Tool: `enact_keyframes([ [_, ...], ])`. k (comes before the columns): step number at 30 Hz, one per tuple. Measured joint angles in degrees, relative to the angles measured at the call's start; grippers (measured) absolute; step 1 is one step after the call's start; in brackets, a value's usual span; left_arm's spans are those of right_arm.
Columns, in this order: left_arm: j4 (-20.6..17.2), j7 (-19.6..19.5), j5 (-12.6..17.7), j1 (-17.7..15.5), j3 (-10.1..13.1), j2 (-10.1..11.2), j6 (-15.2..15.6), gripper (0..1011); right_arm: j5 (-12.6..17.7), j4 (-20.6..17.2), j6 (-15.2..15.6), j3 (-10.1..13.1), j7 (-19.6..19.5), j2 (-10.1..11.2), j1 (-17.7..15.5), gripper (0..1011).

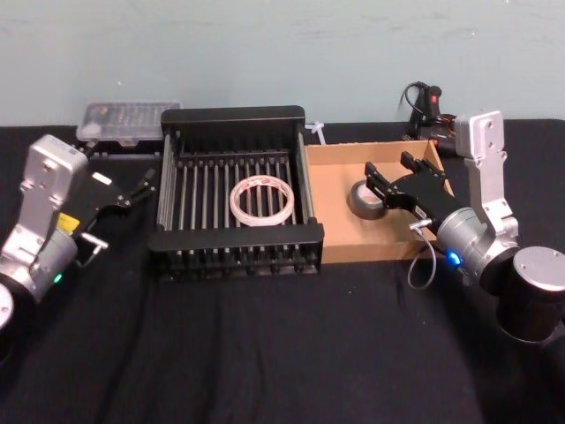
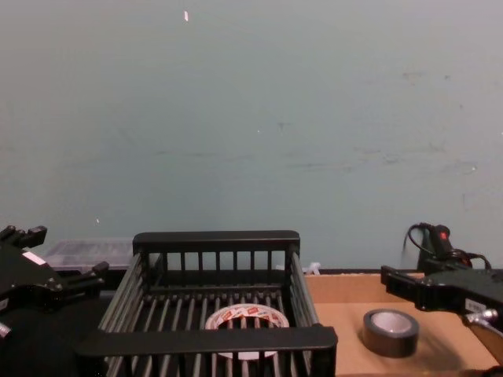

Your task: Pick up the white tape and place it into the black box , Pick up the silver tape and place it into the brown box.

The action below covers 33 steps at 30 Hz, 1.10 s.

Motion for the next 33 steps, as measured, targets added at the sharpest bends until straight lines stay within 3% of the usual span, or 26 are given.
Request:
enact_keyframes([
  [11,0.0,0.0,0.0,0.0,0.0,0.0,0.0,1001,0.0,-0.1,0.0,0.0,-0.1,0.0,0.0,997],
  [21,0.0,0.0,0.0,0.0,0.0,0.0,0.0,1001,-1.1,-1.5,0.2,-0.2,-0.3,0.1,-0.9,1000],
  [33,0.0,0.0,0.0,0.0,0.0,0.0,0.0,1001,-5.8,-7.0,-1.0,-0.8,-3.0,0.0,-4.5,1000],
])
